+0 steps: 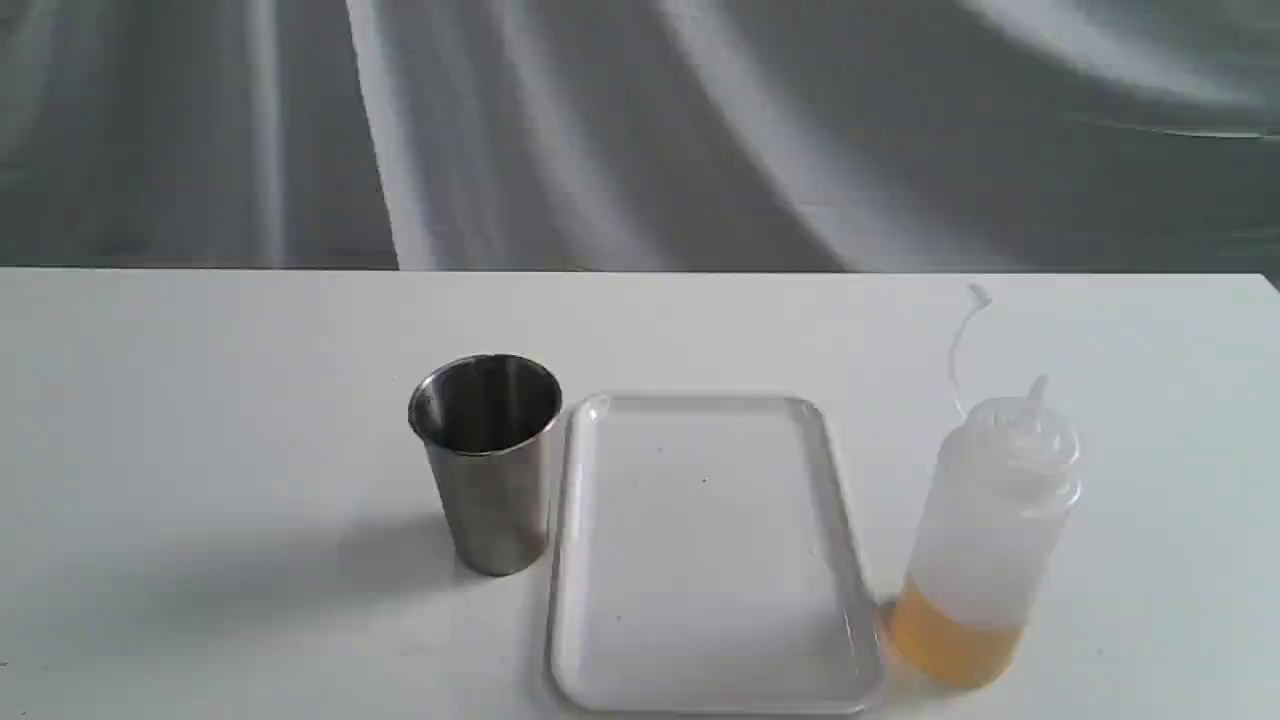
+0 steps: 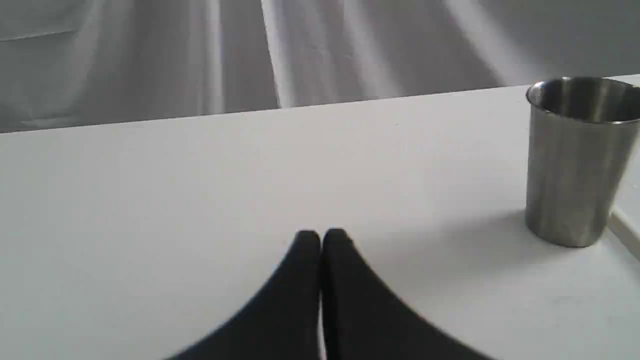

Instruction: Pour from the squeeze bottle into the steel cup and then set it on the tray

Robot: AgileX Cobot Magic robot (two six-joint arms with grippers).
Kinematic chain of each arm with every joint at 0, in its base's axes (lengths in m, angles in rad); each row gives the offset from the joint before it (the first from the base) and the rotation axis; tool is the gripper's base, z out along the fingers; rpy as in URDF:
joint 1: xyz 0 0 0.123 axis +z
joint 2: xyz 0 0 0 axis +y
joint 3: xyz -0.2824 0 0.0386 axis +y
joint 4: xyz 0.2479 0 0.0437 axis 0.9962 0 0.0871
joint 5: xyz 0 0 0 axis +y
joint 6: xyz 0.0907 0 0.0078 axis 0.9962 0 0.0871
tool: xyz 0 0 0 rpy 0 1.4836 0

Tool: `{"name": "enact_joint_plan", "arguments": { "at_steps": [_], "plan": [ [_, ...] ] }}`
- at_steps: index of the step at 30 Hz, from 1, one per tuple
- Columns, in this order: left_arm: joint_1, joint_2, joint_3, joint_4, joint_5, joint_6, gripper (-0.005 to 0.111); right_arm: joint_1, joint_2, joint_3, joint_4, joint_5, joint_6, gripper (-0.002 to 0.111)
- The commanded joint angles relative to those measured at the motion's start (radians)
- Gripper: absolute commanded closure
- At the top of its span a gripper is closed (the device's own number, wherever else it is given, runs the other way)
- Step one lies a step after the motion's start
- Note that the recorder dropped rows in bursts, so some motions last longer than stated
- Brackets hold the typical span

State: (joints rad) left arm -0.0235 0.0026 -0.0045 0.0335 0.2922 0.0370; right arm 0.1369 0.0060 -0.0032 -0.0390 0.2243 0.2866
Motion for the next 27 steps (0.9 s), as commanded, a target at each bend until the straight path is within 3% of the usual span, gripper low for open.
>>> {"name": "enact_joint_plan", "arguments": {
  "at_steps": [1,9,17,27],
  "plan": [
    [0.002,-0.003,0.004,-0.001,-0.008,0.000,0.107,-0.008,-0.006,0.003,0.002,0.002,0.000,0.108],
    [0.002,-0.003,0.004,-0.001,-0.008,0.000,0.107,-0.008,-0.006,-0.027,0.005,0.070,0.000,0.108],
    [0.002,-0.003,0.004,-0.001,-0.008,-0.003,0.107,-0.008,0.010,-0.275,-0.015,0.309,0.000,0.108],
    [0.002,-0.003,0.004,-0.001,-0.008,-0.001,0.107,-0.008,0.248,-0.514,-0.160,0.328,0.000,0.108]
  ]
}}
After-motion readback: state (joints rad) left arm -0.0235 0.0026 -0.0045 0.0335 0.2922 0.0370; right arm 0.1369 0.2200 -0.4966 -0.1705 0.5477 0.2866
